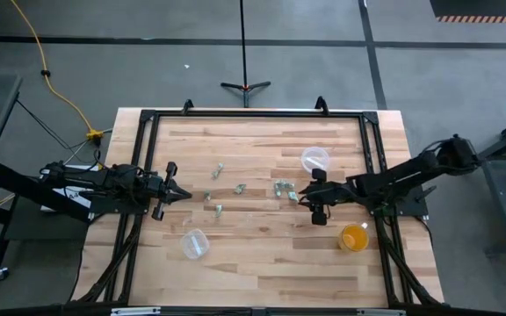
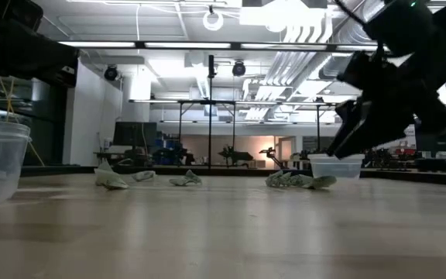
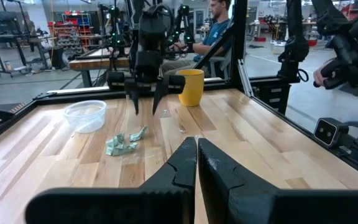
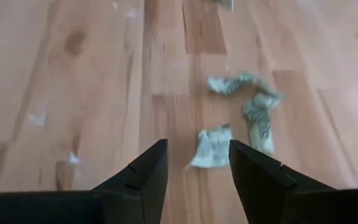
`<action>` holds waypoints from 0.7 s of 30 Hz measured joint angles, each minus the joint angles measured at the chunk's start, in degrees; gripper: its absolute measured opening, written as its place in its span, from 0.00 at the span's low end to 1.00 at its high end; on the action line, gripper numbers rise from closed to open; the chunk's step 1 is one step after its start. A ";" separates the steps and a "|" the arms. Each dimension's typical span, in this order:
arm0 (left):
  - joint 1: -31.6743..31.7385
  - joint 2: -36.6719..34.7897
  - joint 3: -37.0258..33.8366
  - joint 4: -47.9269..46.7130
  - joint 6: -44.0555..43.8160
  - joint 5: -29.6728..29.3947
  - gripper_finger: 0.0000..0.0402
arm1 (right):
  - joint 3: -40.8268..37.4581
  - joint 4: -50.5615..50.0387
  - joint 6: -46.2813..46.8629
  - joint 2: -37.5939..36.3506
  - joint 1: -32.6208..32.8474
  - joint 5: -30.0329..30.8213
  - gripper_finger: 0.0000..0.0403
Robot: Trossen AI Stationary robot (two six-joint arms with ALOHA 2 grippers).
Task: Pick and place Stevia / Truvia into bins
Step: Put the stevia packet into the round transparent container
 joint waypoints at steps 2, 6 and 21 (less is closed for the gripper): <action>0.02 -0.01 0.00 0.00 -0.01 0.02 0.13 | 0.00 1.73 0.19 1.86 -0.30 -1.20 0.40; 0.02 0.00 0.00 -0.02 0.00 0.00 0.13 | 0.00 4.91 0.25 5.27 -0.49 -2.07 0.39; 0.02 -0.02 0.00 0.00 0.00 0.00 0.13 | 0.00 8.81 1.73 12.59 -0.49 2.29 0.35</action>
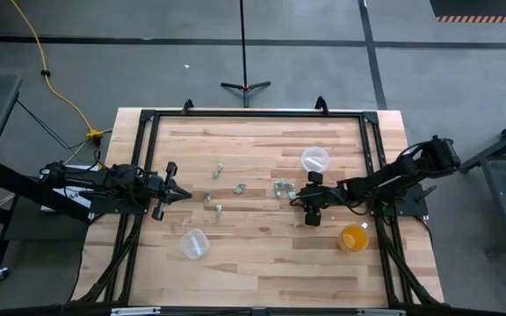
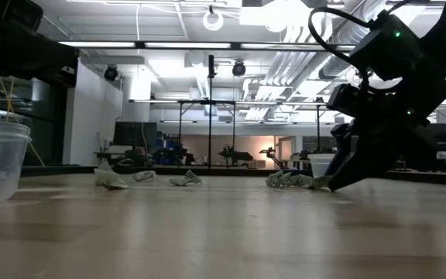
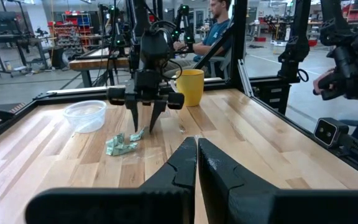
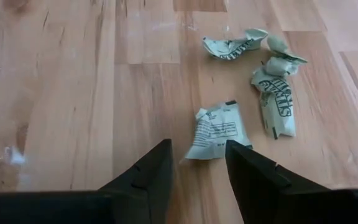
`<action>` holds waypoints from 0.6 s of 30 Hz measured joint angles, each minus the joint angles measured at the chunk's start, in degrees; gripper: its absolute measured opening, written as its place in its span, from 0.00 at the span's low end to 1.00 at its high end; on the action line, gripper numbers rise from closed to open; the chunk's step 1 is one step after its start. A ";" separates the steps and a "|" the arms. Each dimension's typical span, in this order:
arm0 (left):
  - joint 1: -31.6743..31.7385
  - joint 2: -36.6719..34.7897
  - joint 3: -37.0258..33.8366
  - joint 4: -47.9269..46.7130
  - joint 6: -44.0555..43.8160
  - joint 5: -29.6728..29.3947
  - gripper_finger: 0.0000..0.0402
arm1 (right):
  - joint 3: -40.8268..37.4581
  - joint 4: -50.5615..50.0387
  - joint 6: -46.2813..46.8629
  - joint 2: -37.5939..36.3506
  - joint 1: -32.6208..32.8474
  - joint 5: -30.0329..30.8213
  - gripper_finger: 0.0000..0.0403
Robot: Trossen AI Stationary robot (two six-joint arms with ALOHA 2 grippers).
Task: Pick and place Stevia / Truvia into bins
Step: Put the stevia packet into the round transparent container
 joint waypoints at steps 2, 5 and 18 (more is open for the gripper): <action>0.00 0.00 0.00 -0.01 -0.01 0.00 0.13 | -0.02 0.76 0.00 -0.02 0.00 0.23 0.35; -0.02 0.00 0.00 -0.02 -0.02 0.00 0.13 | -0.02 1.59 0.02 -0.02 0.00 1.46 0.35; 0.00 0.02 0.00 -0.02 0.00 0.00 0.13 | -0.02 1.69 0.03 -0.06 0.00 1.11 0.11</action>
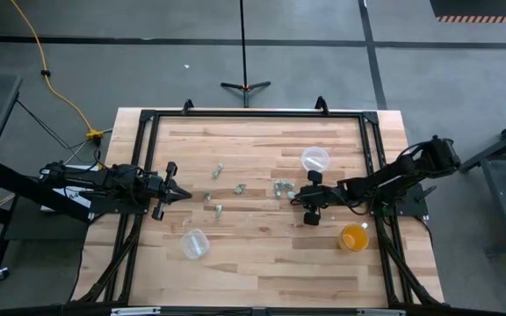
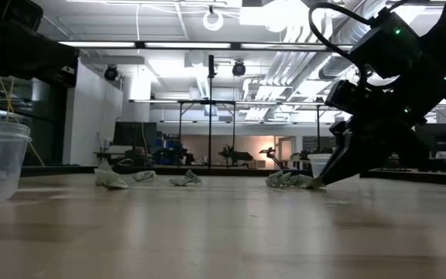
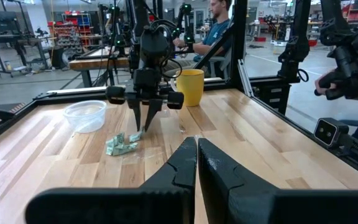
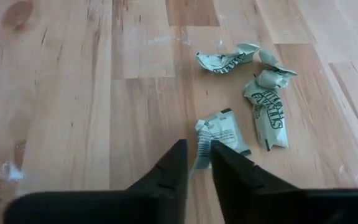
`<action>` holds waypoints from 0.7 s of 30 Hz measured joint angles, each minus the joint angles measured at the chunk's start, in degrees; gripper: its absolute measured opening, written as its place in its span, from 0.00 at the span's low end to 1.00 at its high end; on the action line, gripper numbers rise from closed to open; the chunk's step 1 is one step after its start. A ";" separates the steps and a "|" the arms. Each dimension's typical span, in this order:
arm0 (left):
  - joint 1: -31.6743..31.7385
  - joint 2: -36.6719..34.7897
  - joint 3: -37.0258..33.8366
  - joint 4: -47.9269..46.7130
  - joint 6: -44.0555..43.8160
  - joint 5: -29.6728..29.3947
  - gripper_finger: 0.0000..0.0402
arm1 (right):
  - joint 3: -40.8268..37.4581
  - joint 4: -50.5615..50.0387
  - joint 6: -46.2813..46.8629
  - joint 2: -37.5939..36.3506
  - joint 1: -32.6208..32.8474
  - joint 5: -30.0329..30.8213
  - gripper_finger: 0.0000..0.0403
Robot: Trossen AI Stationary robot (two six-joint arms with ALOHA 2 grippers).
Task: Pick and place Stevia / Truvia into bins
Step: Put the stevia packet into the round transparent container
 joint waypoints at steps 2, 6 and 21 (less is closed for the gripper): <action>-0.02 -0.02 0.00 0.00 -0.02 0.00 0.13 | 0.02 0.02 0.64 -0.02 0.00 0.43 0.04; -0.02 -0.02 0.00 0.00 -0.02 0.00 0.13 | 2.50 -0.22 3.95 -0.44 0.00 1.48 0.03; 0.00 -0.02 0.00 0.01 0.00 0.01 0.13 | 19.52 -53.16 3.71 -18.09 -8.84 21.90 0.00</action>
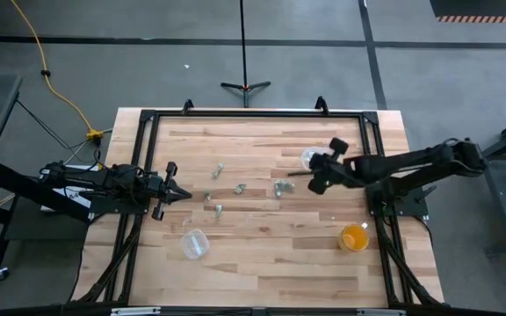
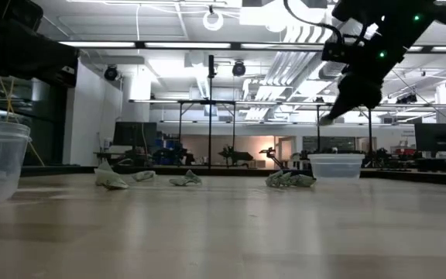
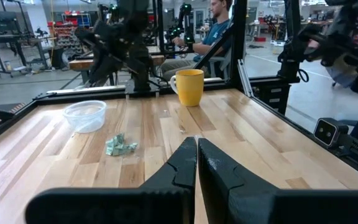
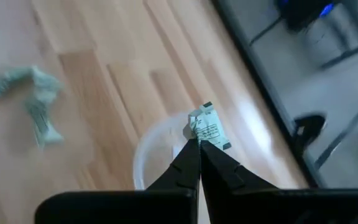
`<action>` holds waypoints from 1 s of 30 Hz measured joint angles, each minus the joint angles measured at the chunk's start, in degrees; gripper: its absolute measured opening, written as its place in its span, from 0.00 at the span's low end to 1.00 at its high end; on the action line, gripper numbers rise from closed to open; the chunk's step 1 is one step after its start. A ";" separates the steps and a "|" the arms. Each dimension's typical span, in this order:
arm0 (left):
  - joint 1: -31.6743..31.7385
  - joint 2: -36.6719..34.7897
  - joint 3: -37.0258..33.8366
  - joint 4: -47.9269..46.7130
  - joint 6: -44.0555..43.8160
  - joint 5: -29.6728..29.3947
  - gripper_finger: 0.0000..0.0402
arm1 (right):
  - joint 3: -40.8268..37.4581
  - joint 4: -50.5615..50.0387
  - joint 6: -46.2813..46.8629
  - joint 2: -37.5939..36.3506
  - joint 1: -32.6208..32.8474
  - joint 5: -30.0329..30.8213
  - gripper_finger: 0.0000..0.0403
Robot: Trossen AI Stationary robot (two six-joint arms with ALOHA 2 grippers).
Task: Pick and place Stevia / Truvia into bins
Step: Put the stevia packet into the round transparent container
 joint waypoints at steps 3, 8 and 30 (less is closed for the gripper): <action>-0.01 0.00 0.00 0.00 0.00 0.00 0.13 | 0.00 -1.73 -0.57 -1.34 -4.07 -6.68 0.01; -0.02 0.00 0.00 0.00 -0.01 -0.01 0.13 | 0.00 -2.02 -1.81 -1.47 -8.84 -11.54 0.00; -0.02 0.00 0.00 0.01 -0.02 -0.01 0.13 | -4.80 19.27 -14.09 5.77 -5.47 -39.88 0.41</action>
